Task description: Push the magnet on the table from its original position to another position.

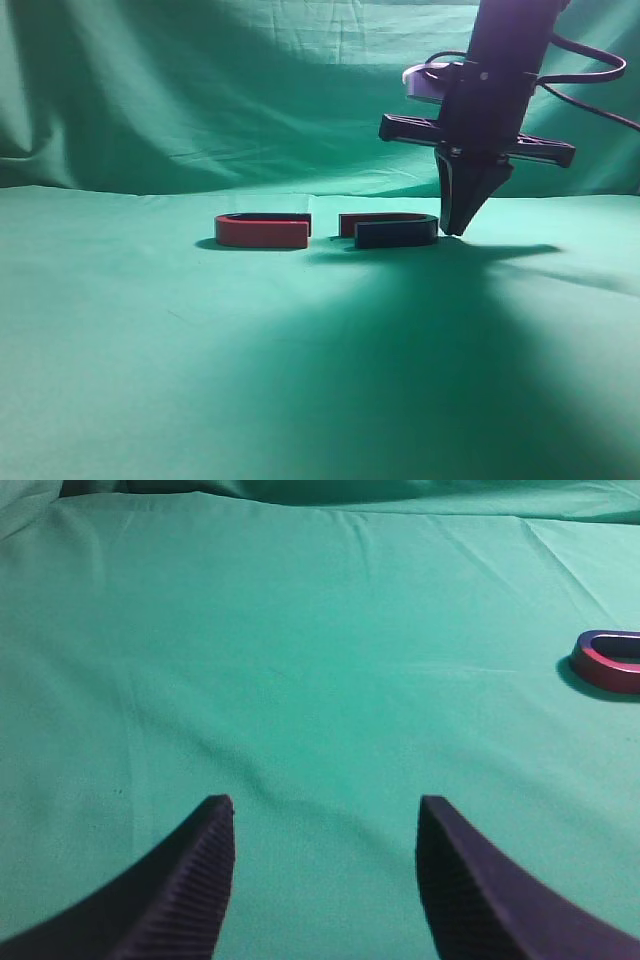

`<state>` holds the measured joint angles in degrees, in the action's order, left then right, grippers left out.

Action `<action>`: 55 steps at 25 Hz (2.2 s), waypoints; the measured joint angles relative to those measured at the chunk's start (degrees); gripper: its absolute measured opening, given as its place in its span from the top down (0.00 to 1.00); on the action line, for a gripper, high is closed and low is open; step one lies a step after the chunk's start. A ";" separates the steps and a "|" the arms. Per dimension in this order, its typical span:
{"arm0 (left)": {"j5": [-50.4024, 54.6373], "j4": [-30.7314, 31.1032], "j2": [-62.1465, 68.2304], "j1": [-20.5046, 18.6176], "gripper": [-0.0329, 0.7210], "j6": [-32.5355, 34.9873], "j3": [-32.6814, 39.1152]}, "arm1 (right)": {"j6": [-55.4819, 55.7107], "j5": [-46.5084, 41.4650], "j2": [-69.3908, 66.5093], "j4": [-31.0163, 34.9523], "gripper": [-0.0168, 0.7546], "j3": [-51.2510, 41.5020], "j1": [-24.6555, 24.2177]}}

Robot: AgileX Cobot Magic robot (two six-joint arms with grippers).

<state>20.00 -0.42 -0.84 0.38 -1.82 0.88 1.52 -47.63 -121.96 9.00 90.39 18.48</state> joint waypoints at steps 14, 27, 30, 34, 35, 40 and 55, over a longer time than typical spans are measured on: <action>0.00 0.00 0.00 0.00 0.46 0.00 0.00 | 1.09 2.11 -0.08 1.00 0.98 0.26 4.82; 0.00 0.00 0.00 0.00 0.46 0.00 0.00 | 1.21 -14.38 5.53 -0.19 0.98 10.97 4.94; 0.00 0.00 0.00 0.00 0.46 0.00 0.00 | 1.21 -17.05 10.96 -0.28 0.98 12.30 5.05; 0.00 0.00 0.00 0.00 0.46 0.00 0.00 | 1.21 -20.31 19.34 -0.41 0.98 12.30 5.05; 0.00 0.00 0.00 0.00 0.46 0.00 0.00 | 1.21 -21.08 21.47 -0.41 0.98 12.33 5.05; 0.00 0.00 0.00 0.00 0.46 0.00 0.00 | 1.21 -23.95 31.15 -1.80 0.98 12.29 5.05; 0.00 0.00 0.00 0.00 0.46 0.00 0.00 | -1.29 -7.28 63.00 -2.55 0.98 -20.51 5.05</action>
<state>20.00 -0.42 -0.84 0.38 -1.82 0.88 0.23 -54.91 -58.97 6.45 69.88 23.53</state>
